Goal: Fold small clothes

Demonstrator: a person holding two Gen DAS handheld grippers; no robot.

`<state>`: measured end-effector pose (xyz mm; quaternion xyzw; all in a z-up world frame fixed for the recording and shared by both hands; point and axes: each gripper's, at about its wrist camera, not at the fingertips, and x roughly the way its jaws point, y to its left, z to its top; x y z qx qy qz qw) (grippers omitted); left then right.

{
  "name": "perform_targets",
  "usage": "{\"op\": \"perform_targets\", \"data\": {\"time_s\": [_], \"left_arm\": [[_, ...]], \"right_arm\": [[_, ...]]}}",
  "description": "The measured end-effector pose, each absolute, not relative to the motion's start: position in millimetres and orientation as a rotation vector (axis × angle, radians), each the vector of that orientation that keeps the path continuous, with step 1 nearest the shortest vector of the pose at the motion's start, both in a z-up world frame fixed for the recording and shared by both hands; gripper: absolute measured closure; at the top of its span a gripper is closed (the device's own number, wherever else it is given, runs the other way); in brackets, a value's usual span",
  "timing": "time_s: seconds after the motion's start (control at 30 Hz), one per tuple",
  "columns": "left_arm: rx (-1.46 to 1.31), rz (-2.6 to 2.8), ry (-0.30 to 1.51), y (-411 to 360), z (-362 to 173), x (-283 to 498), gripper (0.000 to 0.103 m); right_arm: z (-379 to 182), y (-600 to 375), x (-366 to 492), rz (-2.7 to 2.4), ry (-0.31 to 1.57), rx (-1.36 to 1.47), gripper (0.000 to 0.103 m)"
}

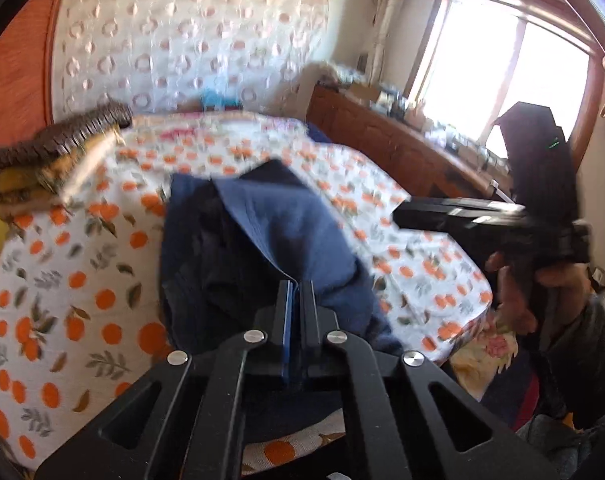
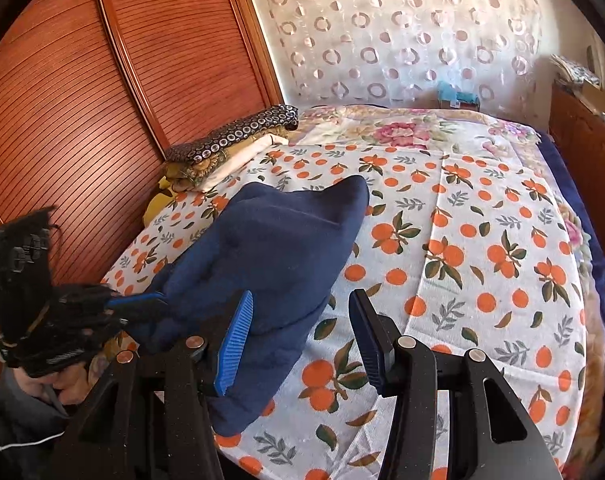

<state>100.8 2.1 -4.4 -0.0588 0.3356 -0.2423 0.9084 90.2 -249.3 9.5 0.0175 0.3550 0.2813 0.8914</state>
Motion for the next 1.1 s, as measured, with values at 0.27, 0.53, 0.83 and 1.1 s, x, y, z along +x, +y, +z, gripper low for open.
{"op": "perform_targets", "data": {"time_s": [0.27, 0.53, 0.83, 1.1], "left_arm": [[-0.158, -0.407, 0.703, 41.3, -7.6, 87.9, 0.1], [-0.152, -0.418, 0.666, 45.8, 0.0, 82.0, 0.1], [-0.147, -0.446, 0.707, 37.0, -17.0, 80.7, 0.1], [-0.196, -0.474, 0.571, 52.9, 26.2, 46.4, 0.1]], "right_arm": [[4.7, -224.4, 147.7, 0.612, 0.75, 0.034, 0.051], [-2.3, -189.9, 204.1, 0.575, 0.803, 0.006, 0.051], [-7.5, -149.8, 264.7, 0.516, 0.929, -0.078, 0.067], [62.3, -151.1, 204.2, 0.574, 0.522, -0.034, 0.099]]}}
